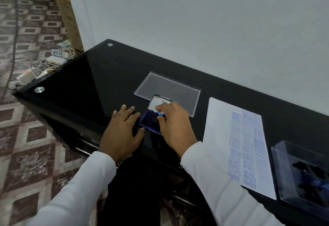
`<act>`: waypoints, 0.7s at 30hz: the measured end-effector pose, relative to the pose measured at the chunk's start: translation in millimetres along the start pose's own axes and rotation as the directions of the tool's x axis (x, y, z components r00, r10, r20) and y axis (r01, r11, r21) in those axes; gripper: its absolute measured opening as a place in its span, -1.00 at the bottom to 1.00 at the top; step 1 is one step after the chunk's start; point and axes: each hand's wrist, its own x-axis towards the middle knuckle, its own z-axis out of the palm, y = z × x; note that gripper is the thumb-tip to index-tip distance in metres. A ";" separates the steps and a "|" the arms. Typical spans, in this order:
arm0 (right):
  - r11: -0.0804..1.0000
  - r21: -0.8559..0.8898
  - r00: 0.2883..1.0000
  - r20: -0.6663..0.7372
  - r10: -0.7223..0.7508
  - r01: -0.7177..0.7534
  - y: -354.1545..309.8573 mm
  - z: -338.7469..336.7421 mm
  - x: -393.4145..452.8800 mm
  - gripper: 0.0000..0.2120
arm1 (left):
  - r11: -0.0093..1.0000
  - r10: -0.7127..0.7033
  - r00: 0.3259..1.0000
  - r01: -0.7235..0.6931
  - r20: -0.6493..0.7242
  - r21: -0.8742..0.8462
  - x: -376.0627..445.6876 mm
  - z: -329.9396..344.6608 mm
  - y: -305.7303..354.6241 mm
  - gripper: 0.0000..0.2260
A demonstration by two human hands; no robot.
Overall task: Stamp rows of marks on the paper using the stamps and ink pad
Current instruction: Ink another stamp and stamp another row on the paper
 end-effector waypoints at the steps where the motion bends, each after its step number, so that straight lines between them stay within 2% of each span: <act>1: 1.000 -0.003 1.000 0.008 0.000 0.000 0.6 1.0 1.8 -0.71 | 1.000 0.002 1.000 -0.002 -0.002 0.006 0.2 1.0 -0.2 -0.50; 17: 0.998 -0.042 0.999 0.010 -0.038 0.039 7.2 8.7 9.9 -0.71 | 0.994 0.011 1.000 -0.010 -0.012 0.108 -0.3 12.9 -6.2 -0.42; 21: 0.996 -0.078 0.996 0.090 -0.025 0.032 5.5 5.0 14.3 -0.67 | 0.992 0.004 1.000 -0.003 -0.009 0.130 -0.6 13.9 -6.5 -0.40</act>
